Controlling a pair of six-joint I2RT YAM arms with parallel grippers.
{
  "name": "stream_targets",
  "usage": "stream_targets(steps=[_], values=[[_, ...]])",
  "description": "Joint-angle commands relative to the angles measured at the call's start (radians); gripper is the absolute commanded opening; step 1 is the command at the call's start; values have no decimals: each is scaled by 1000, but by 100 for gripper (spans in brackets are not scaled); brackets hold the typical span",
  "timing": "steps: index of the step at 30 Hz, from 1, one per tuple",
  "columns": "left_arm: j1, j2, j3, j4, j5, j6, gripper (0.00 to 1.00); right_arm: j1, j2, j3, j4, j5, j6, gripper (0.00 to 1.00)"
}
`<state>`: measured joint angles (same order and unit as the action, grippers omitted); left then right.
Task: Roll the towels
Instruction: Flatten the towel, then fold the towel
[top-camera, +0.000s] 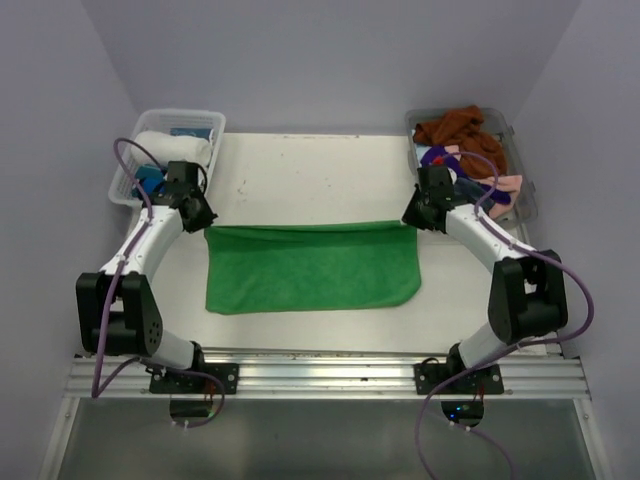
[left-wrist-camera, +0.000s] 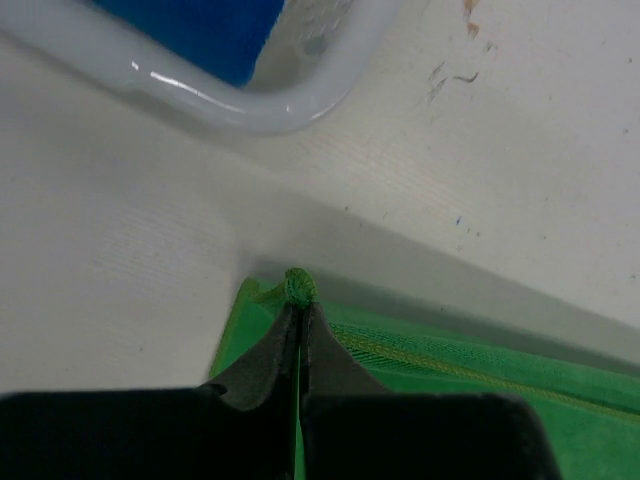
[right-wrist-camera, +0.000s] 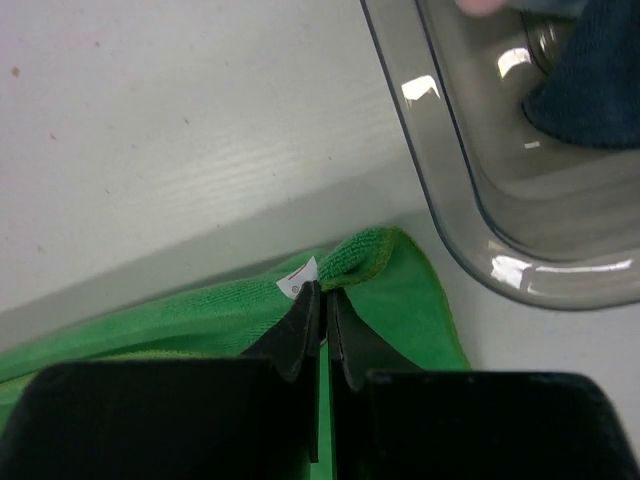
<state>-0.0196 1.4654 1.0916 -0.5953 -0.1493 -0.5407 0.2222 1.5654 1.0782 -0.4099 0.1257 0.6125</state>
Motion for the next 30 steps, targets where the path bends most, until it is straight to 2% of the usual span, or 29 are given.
stream_targets(steps=[1, 8, 14, 19, 26, 30], values=[[20, 55, 82, 74, -7, -24, 0, -3, 45, 97, 86, 45, -20, 0], [46, 79, 123, 68, 36, -8, 0, -4, 44, 131, 45, 19, -25, 0], [47, -49, 18, 49, 109, 2, 0, -4, -112, -61, 19, -27, -26, 0], [47, -180, -93, 19, 145, 7, 0, -3, -253, -149, -55, -24, -37, 0], [46, -344, -269, 44, 145, -4, 0, -4, -352, -233, -116, -14, -36, 0], [47, -410, -346, 63, 189, -24, 0, -4, -366, -256, -122, -30, -27, 0]])
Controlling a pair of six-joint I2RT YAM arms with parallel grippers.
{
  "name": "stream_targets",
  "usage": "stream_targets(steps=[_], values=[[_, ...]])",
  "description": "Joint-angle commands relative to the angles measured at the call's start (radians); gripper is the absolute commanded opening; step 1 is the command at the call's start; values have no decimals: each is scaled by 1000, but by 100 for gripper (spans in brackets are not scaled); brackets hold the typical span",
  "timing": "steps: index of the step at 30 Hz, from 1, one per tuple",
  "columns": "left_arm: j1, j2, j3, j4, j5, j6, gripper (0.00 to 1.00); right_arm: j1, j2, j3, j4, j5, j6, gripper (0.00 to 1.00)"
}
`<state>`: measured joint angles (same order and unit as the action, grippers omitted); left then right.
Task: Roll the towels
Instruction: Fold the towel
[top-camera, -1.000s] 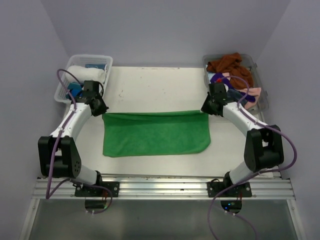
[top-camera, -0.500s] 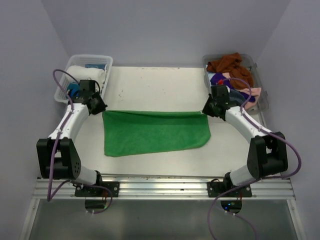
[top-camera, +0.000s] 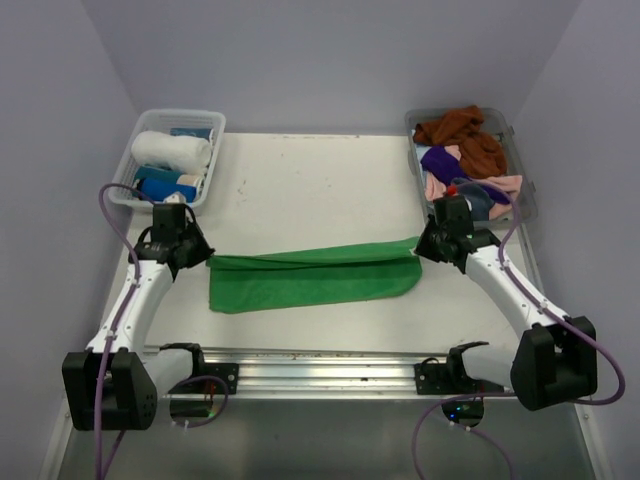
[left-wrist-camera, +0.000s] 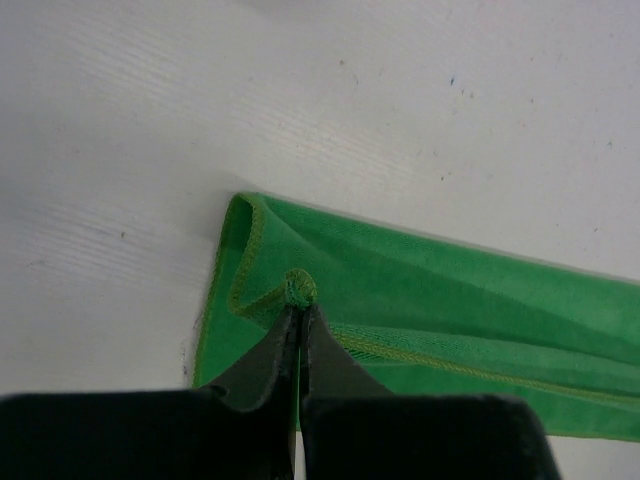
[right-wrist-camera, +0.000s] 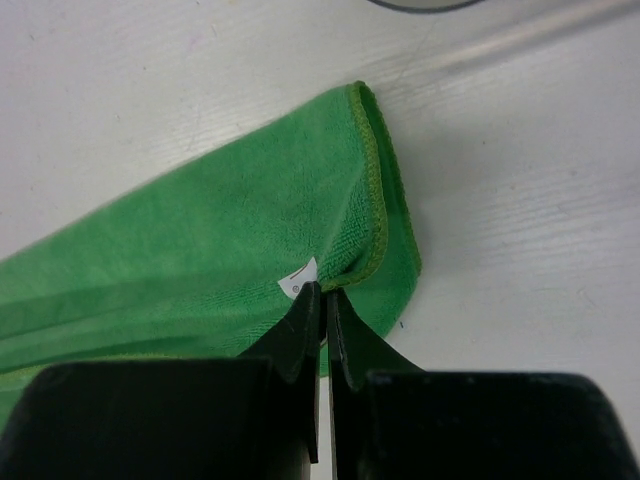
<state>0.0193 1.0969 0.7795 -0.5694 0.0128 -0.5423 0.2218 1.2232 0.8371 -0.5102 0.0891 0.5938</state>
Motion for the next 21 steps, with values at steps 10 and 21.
stream_targets(steps=[10, 21], values=[[8, -109, -112, 43, 18, -70, 0, -4, -53, -66, -22, -25, 3, 0], [8, -137, -183, 40, 44, -122, 0, -6, -62, -125, -19, -5, 12, 0]])
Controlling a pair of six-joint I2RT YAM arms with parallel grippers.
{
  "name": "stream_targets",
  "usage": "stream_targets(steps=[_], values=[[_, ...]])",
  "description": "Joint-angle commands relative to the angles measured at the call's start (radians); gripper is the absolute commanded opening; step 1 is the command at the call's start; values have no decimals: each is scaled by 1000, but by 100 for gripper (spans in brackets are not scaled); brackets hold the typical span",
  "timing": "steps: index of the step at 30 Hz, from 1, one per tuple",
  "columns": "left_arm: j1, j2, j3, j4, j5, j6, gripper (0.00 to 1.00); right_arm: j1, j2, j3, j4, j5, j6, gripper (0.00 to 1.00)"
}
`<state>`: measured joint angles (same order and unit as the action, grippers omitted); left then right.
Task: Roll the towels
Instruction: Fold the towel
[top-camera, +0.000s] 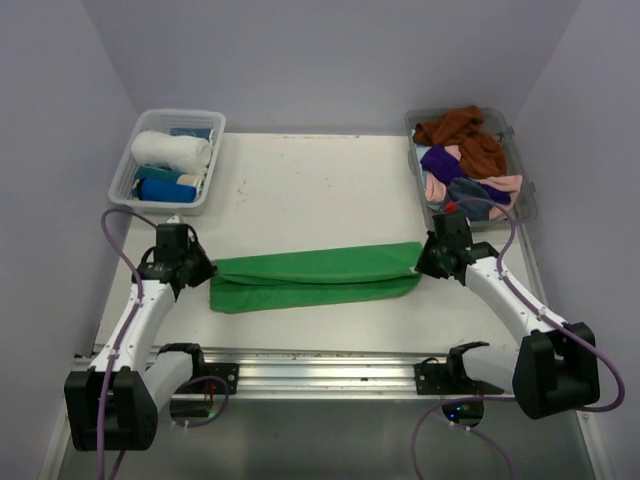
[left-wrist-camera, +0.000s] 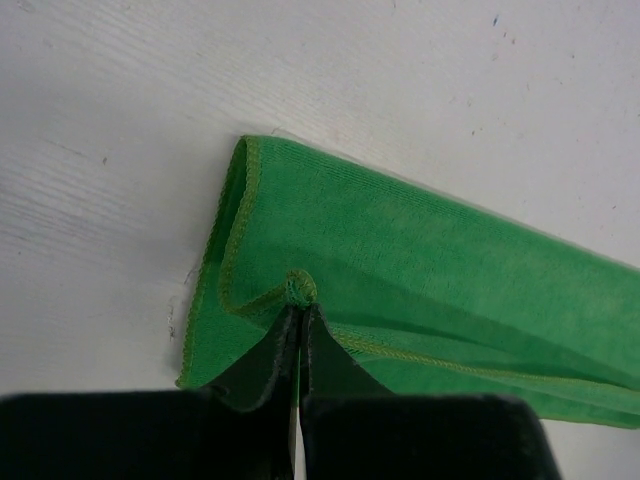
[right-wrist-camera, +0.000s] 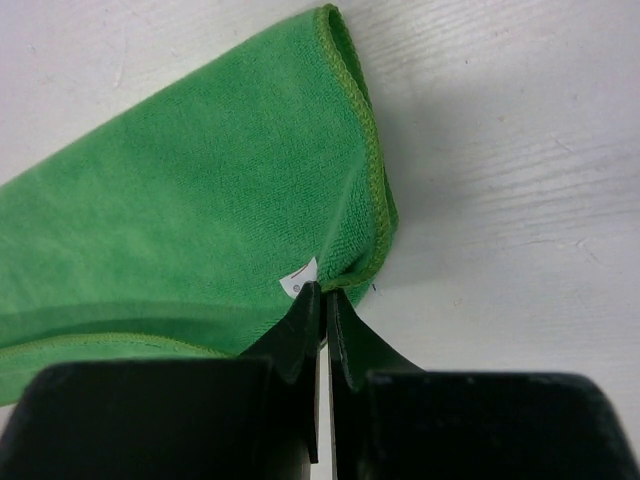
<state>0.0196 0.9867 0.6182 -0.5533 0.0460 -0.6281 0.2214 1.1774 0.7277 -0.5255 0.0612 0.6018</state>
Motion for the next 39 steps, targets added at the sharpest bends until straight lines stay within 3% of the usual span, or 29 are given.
stream_targets(steps=[1, 3, 4, 5, 6, 7, 8, 12, 16, 19, 22, 26, 30, 39], values=[[8, -26, -24, 21, 15, -42, 0, -4, -16, -20, -4, 31, 4, 0], [8, -26, -35, 0, 12, -65, 23, -4, -19, -33, -7, 43, 3, 0], [6, -29, -37, -10, 9, -71, 47, -4, -19, -36, -7, 43, 3, 15], [8, -31, -28, -26, 5, -77, 60, -4, -19, -39, -5, 40, 3, 24], [6, -40, -18, -33, 2, -78, 70, -5, -24, -37, -7, 35, 1, 33], [8, -46, -6, -34, -11, -78, 73, -4, -25, -34, -7, 37, -2, 46], [8, -54, 27, -43, -20, -74, 75, -4, -30, -24, -7, 37, -7, 47], [8, -51, 106, -34, -29, -47, 74, -4, -50, 9, -10, 35, -17, 49], [6, 12, 112, 18, 84, -24, 60, -2, -52, 27, 24, 20, -27, 42], [-1, 61, 86, 90, 182, -33, 56, 15, -13, 42, 61, -47, -37, 38], [-9, 122, 78, 124, 193, -47, 56, 87, 83, 85, 61, -58, -46, 37], [-43, 219, 69, 99, 219, -35, 55, 107, 217, 113, 68, -67, -50, 39], [-43, 251, 55, 46, 249, -19, 54, 107, 252, 81, 87, -130, -54, 40], [-43, 222, -12, -46, 266, -24, 51, 122, 150, -8, 47, -169, -50, 40]])
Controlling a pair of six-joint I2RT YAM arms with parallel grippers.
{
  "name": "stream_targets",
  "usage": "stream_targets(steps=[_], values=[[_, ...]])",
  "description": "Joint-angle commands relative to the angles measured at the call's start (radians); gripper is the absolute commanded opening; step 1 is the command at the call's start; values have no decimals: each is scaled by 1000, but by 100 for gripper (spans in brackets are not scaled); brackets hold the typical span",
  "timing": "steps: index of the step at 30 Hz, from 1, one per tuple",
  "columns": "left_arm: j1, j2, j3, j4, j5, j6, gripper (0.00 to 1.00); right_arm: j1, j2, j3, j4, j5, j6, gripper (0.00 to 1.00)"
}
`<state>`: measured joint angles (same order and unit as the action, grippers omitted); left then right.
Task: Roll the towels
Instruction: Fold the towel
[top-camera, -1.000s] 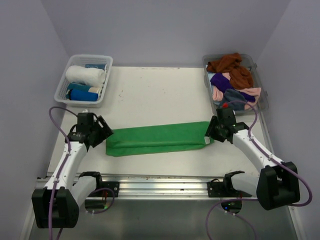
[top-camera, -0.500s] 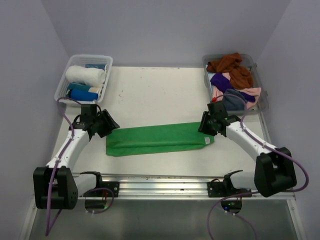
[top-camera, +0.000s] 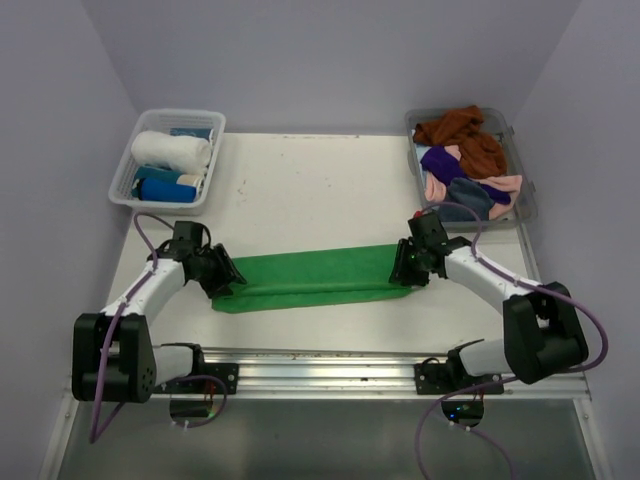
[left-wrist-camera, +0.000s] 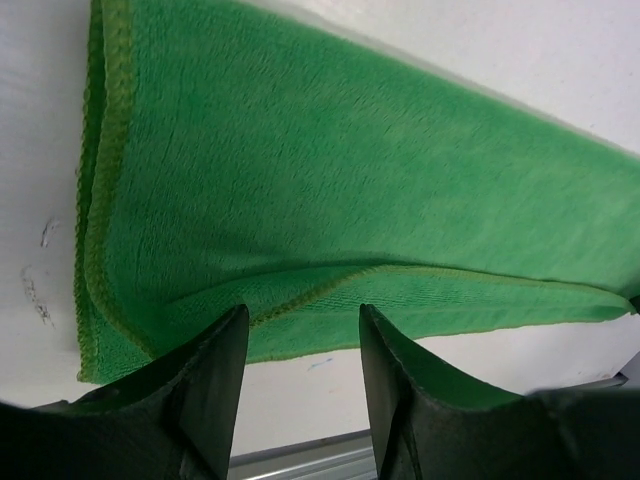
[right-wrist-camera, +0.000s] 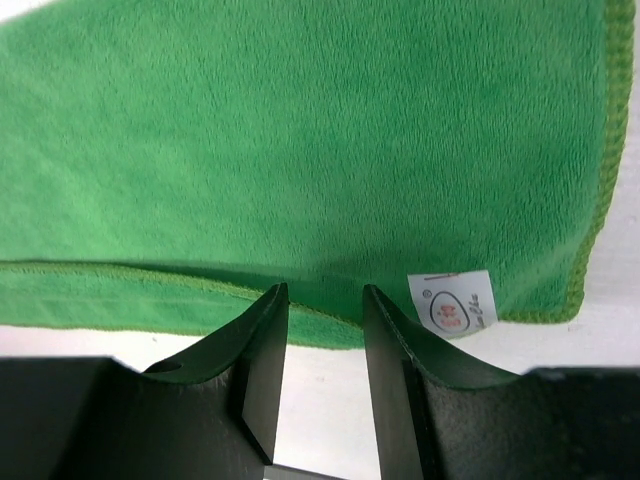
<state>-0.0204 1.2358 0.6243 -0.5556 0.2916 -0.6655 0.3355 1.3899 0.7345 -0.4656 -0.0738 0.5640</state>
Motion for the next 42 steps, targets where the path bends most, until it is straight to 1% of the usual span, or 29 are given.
stream_targets(steps=[1, 7, 12, 15, 16, 19, 21, 22, 25, 27, 32, 33, 35, 36, 38, 39, 41, 42], values=[[-3, -30, -18, -52, 9, 12, 51, 11, -72, -20, -15, -38, -13, 40], [-1, -81, -28, -92, -12, -23, 49, 16, -49, -46, -21, -64, -29, 38], [0, -127, -15, -179, -72, -19, 48, 16, -58, -53, -54, -67, -47, 37], [4, -144, 15, -225, -127, -9, 48, 16, -83, -32, -91, -40, -62, 36], [4, -144, 37, -228, -141, -8, 47, 16, -95, -24, -99, -6, -65, 36], [4, -136, 74, -189, -120, -6, 46, 17, -132, 22, -105, 44, -64, 36], [4, -122, 81, -150, -91, -14, 46, 16, -132, 35, -87, 48, -58, 37], [4, -118, 83, -106, -59, -23, 45, 16, -111, 42, -85, 45, -56, 37], [-1, -67, 72, -41, -28, -36, 45, 17, -56, 60, -59, 22, -44, 36], [-3, -36, 58, -30, -19, -29, 44, 17, -32, 54, -36, 11, -39, 36], [-1, 20, -9, -40, -80, -13, 42, 16, 69, 3, -34, -4, -41, 34], [0, 25, -12, -44, -97, -13, 42, 17, 72, 0, -45, -7, -45, 32], [0, 33, -5, -53, -108, -13, 42, 16, 54, 3, -61, 5, -49, 32], [0, 33, 3, -56, -109, -13, 41, 17, 8, 5, -83, 25, -47, 32], [0, 16, 28, -55, -108, -3, 41, 2, -54, 11, -97, 87, -41, 34], [0, 8, 38, -55, -111, -5, 41, -10, -113, 11, -102, 98, -38, 37], [-1, -2, 67, -46, -121, 1, 41, -68, -149, 8, -105, 106, -38, 40], [-1, -2, 83, -29, -111, 1, 41, -97, -160, 8, -105, 109, -41, 48]])
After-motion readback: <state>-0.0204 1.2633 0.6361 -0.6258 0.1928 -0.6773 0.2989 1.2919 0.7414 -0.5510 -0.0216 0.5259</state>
